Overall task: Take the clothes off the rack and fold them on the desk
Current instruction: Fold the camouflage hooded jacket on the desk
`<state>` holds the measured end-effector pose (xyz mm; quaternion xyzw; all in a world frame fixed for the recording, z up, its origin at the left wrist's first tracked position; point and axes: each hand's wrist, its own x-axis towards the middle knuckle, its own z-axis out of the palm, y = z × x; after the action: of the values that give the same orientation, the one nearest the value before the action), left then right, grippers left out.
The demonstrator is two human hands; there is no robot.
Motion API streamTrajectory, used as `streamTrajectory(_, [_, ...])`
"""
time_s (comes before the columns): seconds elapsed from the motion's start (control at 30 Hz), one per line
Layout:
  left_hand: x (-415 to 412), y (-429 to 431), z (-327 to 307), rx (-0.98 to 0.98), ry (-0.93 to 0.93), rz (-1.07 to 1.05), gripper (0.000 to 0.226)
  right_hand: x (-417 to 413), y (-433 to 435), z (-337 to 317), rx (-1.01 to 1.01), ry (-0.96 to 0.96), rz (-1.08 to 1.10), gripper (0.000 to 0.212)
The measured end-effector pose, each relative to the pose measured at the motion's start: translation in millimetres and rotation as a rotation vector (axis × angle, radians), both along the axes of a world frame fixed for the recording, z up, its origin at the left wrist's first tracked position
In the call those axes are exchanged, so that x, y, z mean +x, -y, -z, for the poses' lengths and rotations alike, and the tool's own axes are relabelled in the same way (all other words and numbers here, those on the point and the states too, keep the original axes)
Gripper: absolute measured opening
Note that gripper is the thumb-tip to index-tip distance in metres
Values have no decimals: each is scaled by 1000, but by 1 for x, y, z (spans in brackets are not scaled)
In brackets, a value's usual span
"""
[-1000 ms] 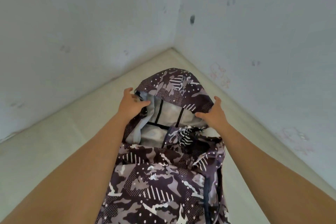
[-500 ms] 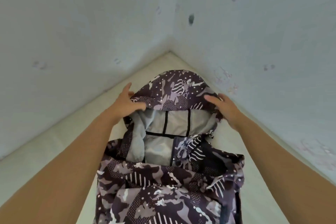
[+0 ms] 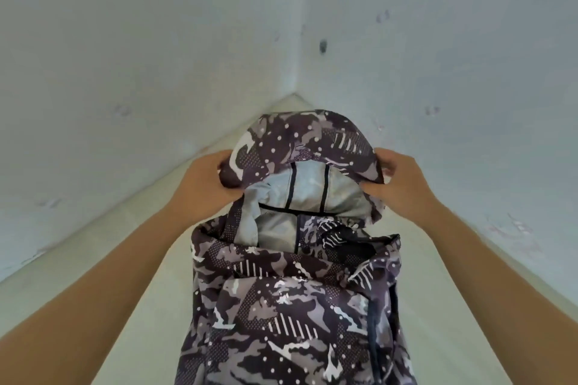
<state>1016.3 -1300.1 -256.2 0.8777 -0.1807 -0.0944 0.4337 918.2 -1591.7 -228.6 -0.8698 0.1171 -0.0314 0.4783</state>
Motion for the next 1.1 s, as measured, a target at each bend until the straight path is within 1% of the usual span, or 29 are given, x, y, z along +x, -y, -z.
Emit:
streamTrajectory(0.03, [-15,-10,-1,50,22,37,34,-18,-4,-2,-56,-5,-38,50])
streamTrajectory(0.07, [-33,-20,-3,96,50,82,29,-40,-8,-1,-106,-16,-57,51])
streamTrajectory(0.17, [-81,-44,2,231,208,277,14,-105,-26,14,-230,-69,-64,46])
streamTrajectory(0.2, [-90,-50,9,269,268,347,16,-122,-32,23,-294,-45,-77,43])
streamTrajectory(0.27, [-114,-64,25,339,345,436,35,-159,-44,44,-468,79,-152,38])
streamTrajectory(0.3, [-124,-71,36,381,366,467,39,-174,-47,58,-564,115,-210,38])
streamTrajectory(0.33, [-135,-77,47,436,388,501,41,-188,-49,72,-637,113,-264,42])
streamTrajectory(0.37, [-142,-82,60,504,392,531,43,-197,-50,86,-677,70,-305,48])
streamTrajectory(0.43, [-152,-89,80,626,358,547,47,-209,-52,106,-694,-67,-392,64])
streamTrajectory(0.47, [-154,-91,83,638,344,529,47,-212,-53,111,-689,-94,-400,64])
streamTrajectory(0.5, [-155,-90,83,591,364,486,45,-213,-54,110,-668,-81,-352,59])
streamTrajectory(0.53, [-157,-88,78,492,382,416,38,-211,-57,106,-625,-40,-251,49])
streamTrajectory(0.6, [-164,-75,62,276,432,248,14,-206,-70,92,-551,83,4,28])
streamTrajectory(0.63, [-167,-65,57,254,456,192,24,-201,-81,85,-544,108,69,28])
streamTrajectory(0.67, [-171,-56,53,320,452,187,42,-196,-93,80,-555,90,61,37])
streamTrajectory(0.73, [-174,-39,60,557,344,295,74,-186,-111,82,-620,-78,-99,53])
streamTrajectory(0.77, [-178,-33,69,667,273,360,83,-185,-118,92,-665,-186,-186,57])
streamTrajectory(0.8, [-182,-31,81,749,214,413,87,-186,-121,106,-718,-272,-254,60])
streamTrajectory(0.87, [-198,-35,109,817,158,459,86,-197,-114,131,-807,-366,-332,64])
streamTrajectory(0.93, [-212,-46,124,797,181,423,82,-207,-102,145,-839,-434,-358,65])
streamTrajectory(1.0, [-215,-55,131,790,170,415,78,-211,-94,149,-851,-466,-367,65])
streamTrajectory(1.1, [-206,-65,127,835,113,507,73,-207,-91,146,-844,-502,-399,71])
